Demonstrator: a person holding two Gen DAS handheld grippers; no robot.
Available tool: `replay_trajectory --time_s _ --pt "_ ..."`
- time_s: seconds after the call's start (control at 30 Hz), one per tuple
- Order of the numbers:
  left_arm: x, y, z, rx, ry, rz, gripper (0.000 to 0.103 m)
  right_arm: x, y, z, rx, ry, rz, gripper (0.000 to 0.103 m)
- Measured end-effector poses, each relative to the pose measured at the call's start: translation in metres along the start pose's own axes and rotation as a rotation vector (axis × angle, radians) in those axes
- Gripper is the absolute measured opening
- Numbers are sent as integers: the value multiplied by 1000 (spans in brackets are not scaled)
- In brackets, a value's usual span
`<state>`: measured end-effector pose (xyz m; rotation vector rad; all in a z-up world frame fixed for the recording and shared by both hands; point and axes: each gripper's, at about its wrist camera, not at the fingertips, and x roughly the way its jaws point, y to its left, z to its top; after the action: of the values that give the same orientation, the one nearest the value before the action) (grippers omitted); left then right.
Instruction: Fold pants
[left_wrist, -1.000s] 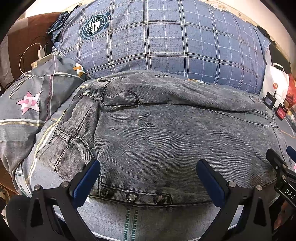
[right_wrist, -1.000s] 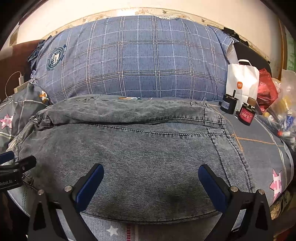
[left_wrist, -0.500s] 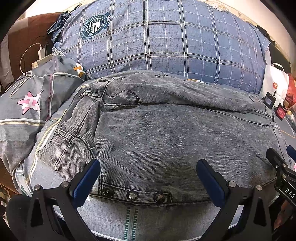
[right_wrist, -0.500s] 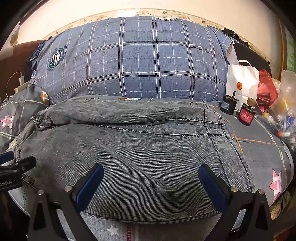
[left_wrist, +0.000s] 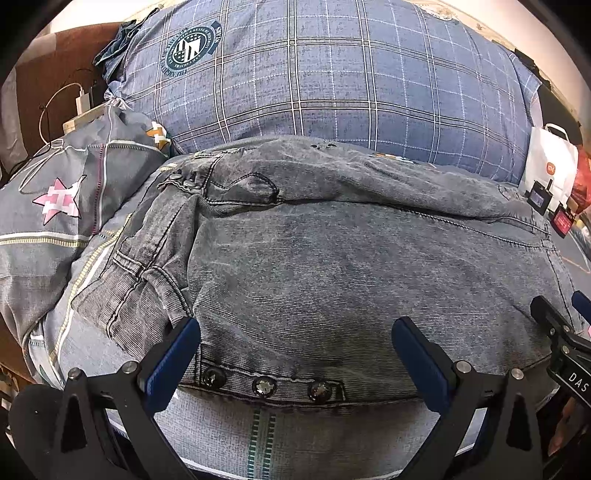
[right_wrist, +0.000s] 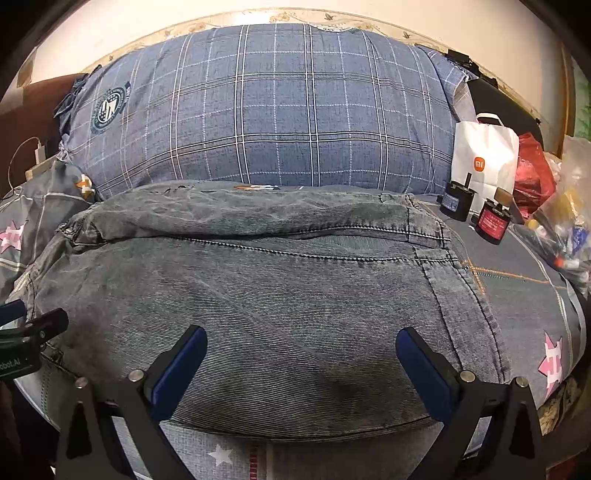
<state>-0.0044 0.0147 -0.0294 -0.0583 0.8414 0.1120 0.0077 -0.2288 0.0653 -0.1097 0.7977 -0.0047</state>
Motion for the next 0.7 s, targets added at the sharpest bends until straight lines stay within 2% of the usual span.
replay_trajectory --time_s 0.7 --pt "-4 15 -1 -48 4 -8 103 0 3 -4 -14 6 -13 103"
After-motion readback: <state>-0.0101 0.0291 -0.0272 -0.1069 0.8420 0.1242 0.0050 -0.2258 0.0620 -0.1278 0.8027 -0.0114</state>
